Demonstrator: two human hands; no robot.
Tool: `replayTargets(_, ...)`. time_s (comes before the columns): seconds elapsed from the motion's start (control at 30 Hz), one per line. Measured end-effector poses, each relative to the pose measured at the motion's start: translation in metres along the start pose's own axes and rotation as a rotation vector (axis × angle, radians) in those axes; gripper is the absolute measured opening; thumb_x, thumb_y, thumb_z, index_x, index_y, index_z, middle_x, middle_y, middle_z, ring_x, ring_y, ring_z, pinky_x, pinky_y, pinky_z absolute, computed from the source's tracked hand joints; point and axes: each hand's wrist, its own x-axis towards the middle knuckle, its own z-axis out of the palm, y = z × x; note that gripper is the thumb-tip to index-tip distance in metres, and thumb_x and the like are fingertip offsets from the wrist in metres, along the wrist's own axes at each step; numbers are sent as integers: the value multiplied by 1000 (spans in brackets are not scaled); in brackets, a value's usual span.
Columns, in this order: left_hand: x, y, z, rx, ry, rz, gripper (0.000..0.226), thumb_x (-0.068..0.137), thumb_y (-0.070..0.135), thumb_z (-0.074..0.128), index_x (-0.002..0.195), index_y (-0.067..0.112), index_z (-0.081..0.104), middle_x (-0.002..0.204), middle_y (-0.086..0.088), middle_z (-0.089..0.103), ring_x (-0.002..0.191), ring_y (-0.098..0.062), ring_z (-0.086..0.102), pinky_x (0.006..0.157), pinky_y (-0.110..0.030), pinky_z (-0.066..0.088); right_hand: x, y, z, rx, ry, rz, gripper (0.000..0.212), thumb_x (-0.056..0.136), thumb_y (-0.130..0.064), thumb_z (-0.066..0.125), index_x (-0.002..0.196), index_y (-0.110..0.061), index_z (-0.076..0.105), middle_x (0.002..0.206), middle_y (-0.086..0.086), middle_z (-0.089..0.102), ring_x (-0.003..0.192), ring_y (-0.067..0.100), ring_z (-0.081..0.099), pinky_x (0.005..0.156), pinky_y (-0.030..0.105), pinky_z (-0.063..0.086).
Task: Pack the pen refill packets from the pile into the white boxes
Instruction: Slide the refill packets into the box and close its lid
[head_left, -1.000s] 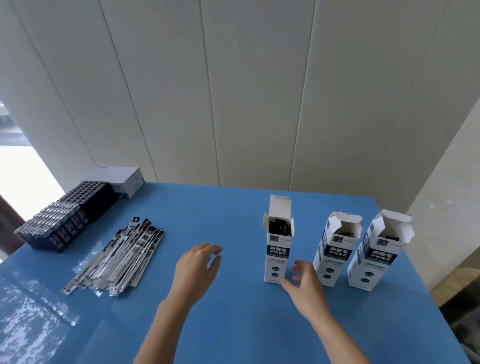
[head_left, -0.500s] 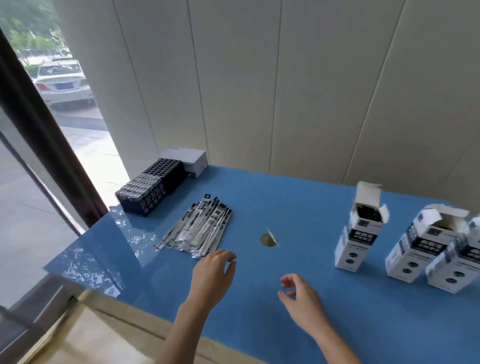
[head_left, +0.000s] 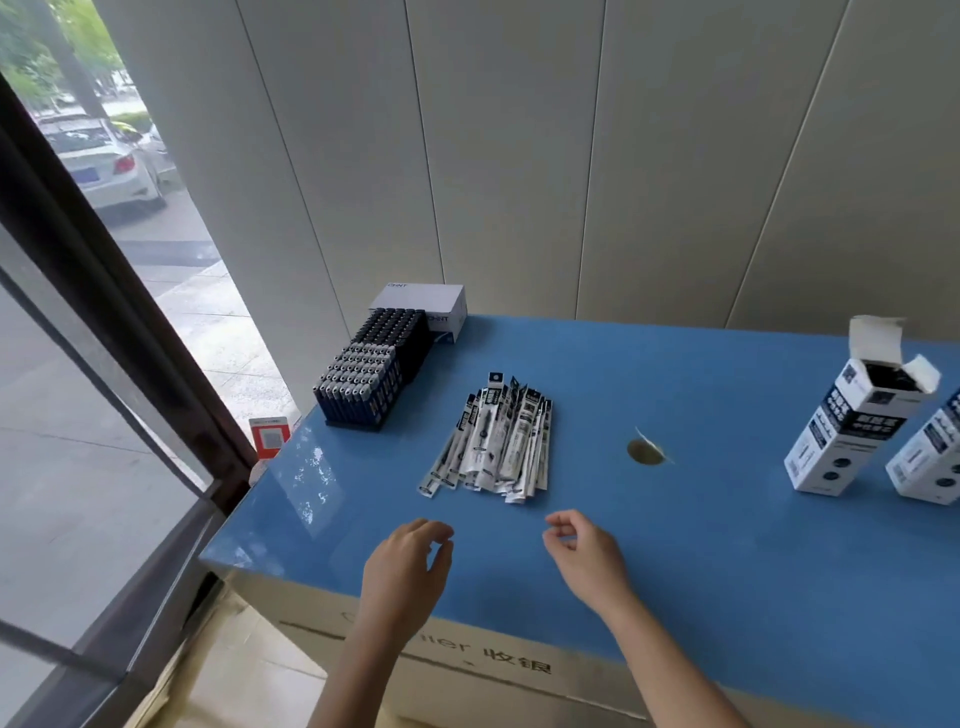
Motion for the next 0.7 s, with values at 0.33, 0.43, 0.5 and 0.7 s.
replayTargets(0.33,66,-31,-3,-21,16,6,19,94,27,48,105,28,64,102,16,62,90,-4,56,59,-7,31,91,-19,20,-136,154,86,43,90,-38,52,122,-10,50,121,6,53,108,23,53,88,30,42)
replayTargets(0.43,88,-38,-6,-27,19,8,19,93,26,49,104,27,64,102,15,63,90,-5,58,62,-13,35,108,-24,25,-209,165,78,39,88,-38,55,116,-12,52,112,4,54,101,21,54,82,32,46)
replayTargets(0.5,101,-41,-2,-47,30,-2,18,93,26,50,104,26,65,99,17,62,87,-5,56,65,-17,38,117,-25,24,-224,183,77,36,85,-39,58,109,-11,54,104,3,58,91,19,56,72,30,46)
replayTargets(0.7,126,-44,22,-110,-36,-96,21,93,27,49,109,20,61,105,12,58,92,-9,54,72,-22,42,134,-34,21,-318,186,80,33,80,-40,64,100,-15,55,87,-2,59,77,18,55,50,23,31)
